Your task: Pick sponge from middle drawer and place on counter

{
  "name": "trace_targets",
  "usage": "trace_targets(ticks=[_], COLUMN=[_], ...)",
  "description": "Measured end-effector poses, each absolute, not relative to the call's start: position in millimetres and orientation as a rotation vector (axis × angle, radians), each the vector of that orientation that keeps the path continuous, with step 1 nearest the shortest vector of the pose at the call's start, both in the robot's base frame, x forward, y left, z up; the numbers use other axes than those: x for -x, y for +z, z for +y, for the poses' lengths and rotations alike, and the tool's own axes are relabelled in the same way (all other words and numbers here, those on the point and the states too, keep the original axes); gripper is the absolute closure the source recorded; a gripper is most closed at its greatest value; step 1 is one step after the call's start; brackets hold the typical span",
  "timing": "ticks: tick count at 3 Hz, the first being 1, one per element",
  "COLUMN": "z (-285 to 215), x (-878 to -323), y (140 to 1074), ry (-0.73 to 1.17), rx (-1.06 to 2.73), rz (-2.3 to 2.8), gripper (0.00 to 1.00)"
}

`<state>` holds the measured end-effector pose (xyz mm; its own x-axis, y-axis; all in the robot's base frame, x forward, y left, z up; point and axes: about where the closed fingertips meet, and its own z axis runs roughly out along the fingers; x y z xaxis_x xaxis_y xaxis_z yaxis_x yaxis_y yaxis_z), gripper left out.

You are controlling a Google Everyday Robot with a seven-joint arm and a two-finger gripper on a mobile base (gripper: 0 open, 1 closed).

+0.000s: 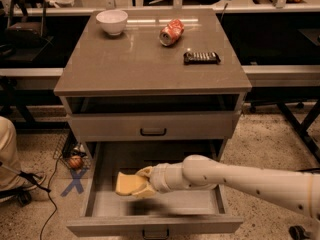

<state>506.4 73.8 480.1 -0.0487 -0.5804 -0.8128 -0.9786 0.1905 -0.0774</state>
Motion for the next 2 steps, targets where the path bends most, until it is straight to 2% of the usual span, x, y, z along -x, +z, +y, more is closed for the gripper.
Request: trace_targets(ticks=[1,2], z=[37.2,-0.2], x=[-496.4,-493.7], y=[527.9,528.4], ry=[0.699,0.665], rx=[1.412,1.346], rz=[1.658,1.697], gripper=[1.0,1.0])
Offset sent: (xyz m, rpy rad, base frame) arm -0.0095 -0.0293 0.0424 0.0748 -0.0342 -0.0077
